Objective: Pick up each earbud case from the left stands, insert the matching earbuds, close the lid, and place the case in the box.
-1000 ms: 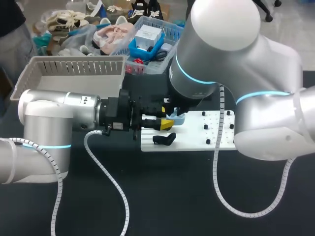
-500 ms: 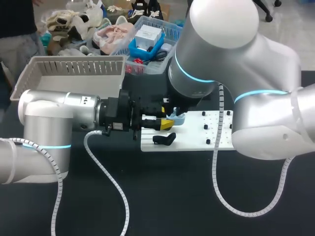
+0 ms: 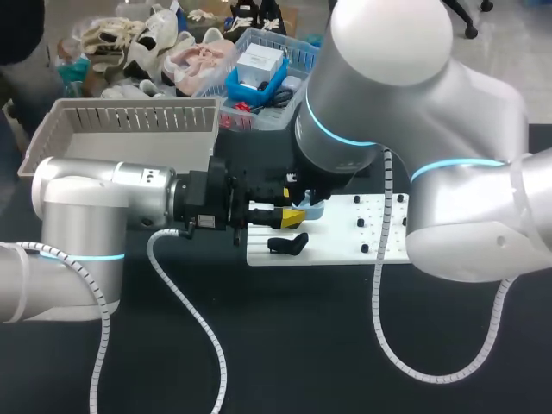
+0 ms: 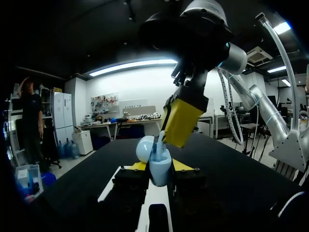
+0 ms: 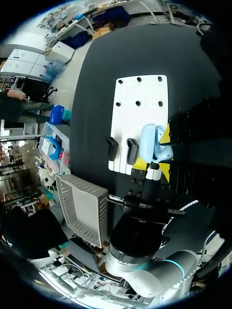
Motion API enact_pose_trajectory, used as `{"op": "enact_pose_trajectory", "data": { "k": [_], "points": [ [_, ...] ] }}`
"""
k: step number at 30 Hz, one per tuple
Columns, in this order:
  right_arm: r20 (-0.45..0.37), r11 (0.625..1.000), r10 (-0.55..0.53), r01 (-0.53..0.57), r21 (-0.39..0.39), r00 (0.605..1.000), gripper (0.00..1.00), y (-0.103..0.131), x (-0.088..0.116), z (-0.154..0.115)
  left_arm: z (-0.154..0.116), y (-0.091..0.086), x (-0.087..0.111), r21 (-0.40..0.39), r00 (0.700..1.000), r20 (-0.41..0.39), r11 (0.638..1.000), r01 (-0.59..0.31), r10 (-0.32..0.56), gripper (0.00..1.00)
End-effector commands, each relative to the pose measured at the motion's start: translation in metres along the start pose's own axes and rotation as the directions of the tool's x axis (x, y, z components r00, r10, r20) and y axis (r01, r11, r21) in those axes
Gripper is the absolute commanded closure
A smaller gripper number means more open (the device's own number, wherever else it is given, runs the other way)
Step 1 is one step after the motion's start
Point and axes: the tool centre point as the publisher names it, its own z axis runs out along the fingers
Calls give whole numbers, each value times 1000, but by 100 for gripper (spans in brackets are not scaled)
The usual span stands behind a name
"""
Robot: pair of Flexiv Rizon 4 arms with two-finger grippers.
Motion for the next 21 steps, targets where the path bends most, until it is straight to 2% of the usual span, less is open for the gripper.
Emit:
{"op": "enact_pose_trajectory", "data": {
  "k": [1,21],
  "points": [
    [5,1000,0,0,-5,1000,100,0,2,-1,0,-2,0,-6,1000,0,1000,-1,1,100],
    [-5,999,1,-1,-34,1000,100,0,-1,1,0,-2,0,-6,1000,0,1000,-1,1,100]
  ]
}}
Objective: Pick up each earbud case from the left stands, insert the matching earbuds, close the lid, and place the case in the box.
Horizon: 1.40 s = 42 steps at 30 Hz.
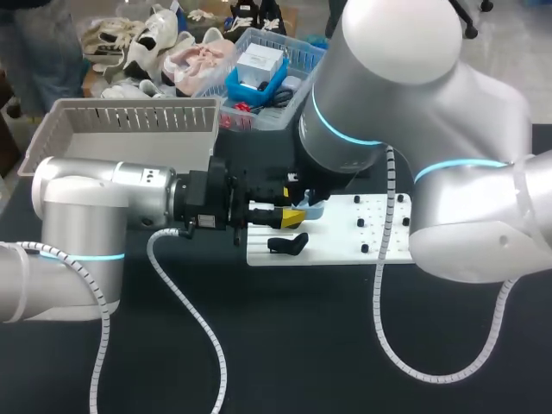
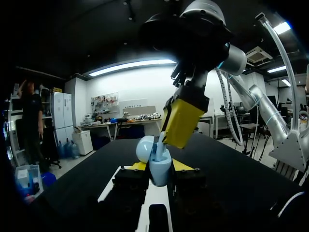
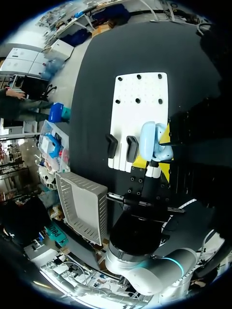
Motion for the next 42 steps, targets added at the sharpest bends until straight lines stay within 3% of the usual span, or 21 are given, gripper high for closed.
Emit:
{"op": "enact_pose_trajectory", "data": {
  "k": [1,30,33,37,39,42],
  "points": [
    [-1,1000,1,-1,-7,1000,100,-1,-1,0,0,-2,0,-6,1000,0,1000,-2,2,100],
    [-14,1000,-4,4,-16,1000,100,-3,-1,5,0,-2,0,-6,1000,0,1000,-2,2,100],
    [-12,1000,-4,4,-13,1000,90,-2,-1,5,0,-2,0,-6,1000,0,1000,-2,2,100],
    [-8,1000,-7,7,-10,1000,86,-2,-1,5,0,-2,0,-6,1000,0,1000,-2,2,100],
    [-6,1000,-8,8,-8,1000,76,-2,-1,5,0,-2,0,-6,1000,0,1000,-2,2,100],
    [-4,1000,-10,10,-5,1000,69,-2,-1,5,0,-2,0,-6,1000,0,1000,-2,2,100]
  ]
}}
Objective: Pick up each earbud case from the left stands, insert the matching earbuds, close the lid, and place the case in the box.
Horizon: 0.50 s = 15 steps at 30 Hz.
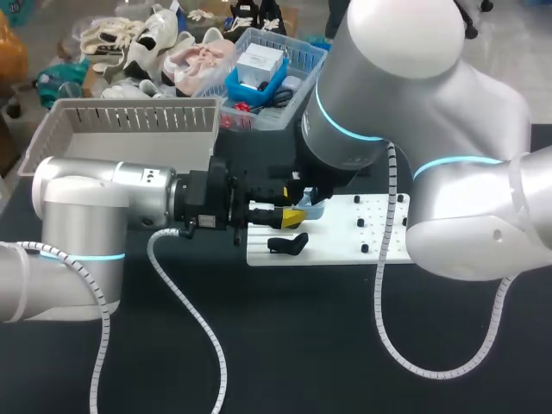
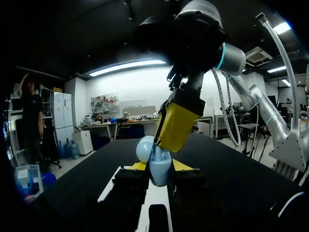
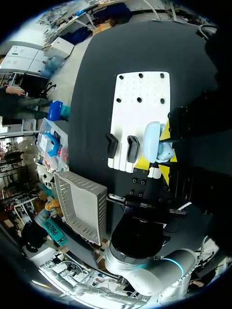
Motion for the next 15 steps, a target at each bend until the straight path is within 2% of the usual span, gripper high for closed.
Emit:
{"op": "enact_pose_trajectory", "data": {
  "k": [1,15],
  "points": [
    [9,1000,0,0,5,1000,68,1,2,0,0,-2,0,-6,1000,0,1000,-2,2,100],
    [21,1000,-11,11,13,1000,64,2,6,-8,0,-2,0,-6,1000,0,1000,-2,2,100]
  ]
}}
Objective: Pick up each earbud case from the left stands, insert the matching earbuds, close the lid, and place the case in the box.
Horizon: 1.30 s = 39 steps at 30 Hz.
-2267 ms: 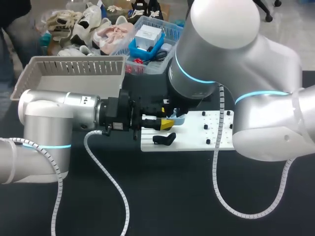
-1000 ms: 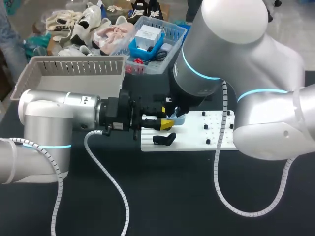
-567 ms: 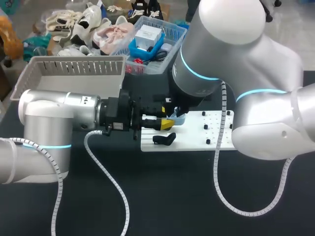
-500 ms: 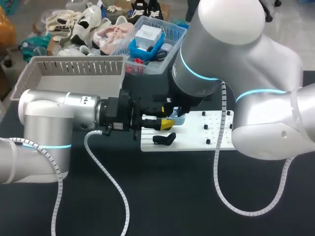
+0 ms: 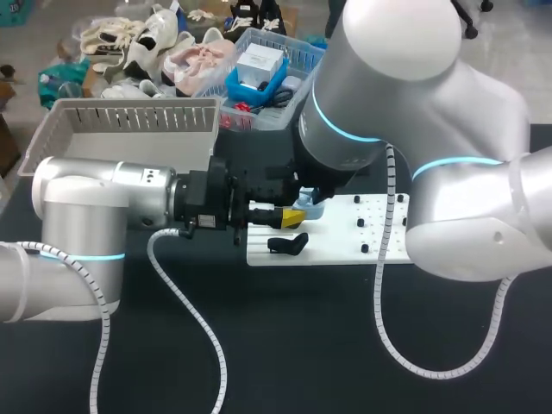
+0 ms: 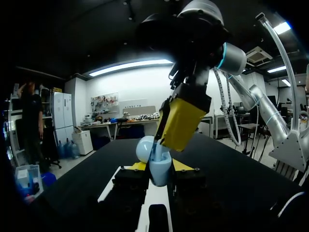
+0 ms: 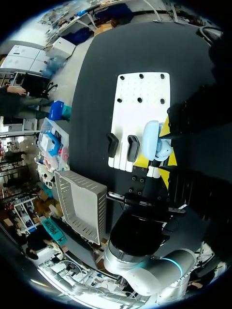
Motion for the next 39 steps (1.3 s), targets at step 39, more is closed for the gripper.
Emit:
{"op": "enact_pose_trajectory", "data": {
  "k": [39],
  "points": [
    [18,995,77,-78,56,997,57,-29,12,-8,0,-2,0,-6,1000,0,1000,-2,2,100]
  ]
}}
